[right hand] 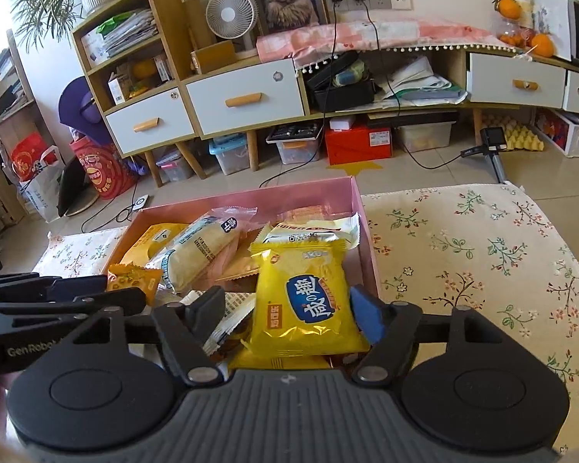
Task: Organize snacks
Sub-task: 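Carry the cracker pack and yellow pack into the pink box with both tools, then open both tools over the box to release the packs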
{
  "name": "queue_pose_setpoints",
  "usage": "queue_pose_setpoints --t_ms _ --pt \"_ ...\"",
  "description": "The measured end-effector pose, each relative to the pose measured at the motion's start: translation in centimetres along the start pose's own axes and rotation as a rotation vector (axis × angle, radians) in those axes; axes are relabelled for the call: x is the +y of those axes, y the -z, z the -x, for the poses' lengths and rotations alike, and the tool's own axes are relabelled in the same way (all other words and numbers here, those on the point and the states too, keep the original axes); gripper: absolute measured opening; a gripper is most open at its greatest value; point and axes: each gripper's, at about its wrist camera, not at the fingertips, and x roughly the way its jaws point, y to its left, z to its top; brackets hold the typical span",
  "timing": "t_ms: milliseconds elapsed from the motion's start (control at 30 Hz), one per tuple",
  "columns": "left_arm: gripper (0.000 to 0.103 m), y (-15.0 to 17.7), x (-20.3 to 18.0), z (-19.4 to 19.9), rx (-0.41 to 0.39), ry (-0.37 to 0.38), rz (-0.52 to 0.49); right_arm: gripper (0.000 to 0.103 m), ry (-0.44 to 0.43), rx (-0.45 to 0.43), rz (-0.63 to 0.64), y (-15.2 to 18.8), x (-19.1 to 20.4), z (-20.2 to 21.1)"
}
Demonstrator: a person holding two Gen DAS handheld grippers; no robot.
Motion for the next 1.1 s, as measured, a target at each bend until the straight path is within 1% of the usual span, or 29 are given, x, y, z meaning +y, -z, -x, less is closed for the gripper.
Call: queue_pose_setpoints --t_ms 67,100,167,367,600,767,867,967,1100 --pt "0.060 0.1 -0.1 0.4 -0.008 -0.013 0.004 0.072 -0.001 -0.001 0.009 -0.1 0.1 0.2" --pt "0.063 0.2 -0.1 0.6 -0.008 -0.017 0.008 0.072 -0.004 -0.002 0.013 -0.1 0.1 0.4" --pt "0.065 0.4 -0.1 1.1 -0.006 -0.022 0.020 0.075 -0.011 -0.003 0.021 -0.1 0.3 0.8" --pt "0.075 1.1 -0.2 2.9 -0.005 -0.030 0.032 0.079 -0.025 -0.001 0.060 0.1 0.6 2.0" --pt "0.084 2.6 -1.1 4.8 0.007 -0.030 0.028 0.084 -0.025 0.005 0.108 0.7 0.7 3.8" --pt "0.087 3.9 -2.0 6.0 0.023 -0.024 0.007 0.088 -0.013 0.014 0.150 1.5 0.8 4.9" --pt "0.089 4.7 -2.6 6.7 0.030 -0.019 0.004 0.091 -0.007 0.023 0.169 2.1 0.7 5.5" --pt "0.094 5.4 -3.0 7.3 0.036 -0.021 0.003 0.094 -0.001 0.029 0.199 2.7 0.5 6.0" --pt "0.096 6.7 -3.4 7.8 0.044 -0.015 0.010 0.096 0.010 0.041 0.239 3.7 0.5 6.4"
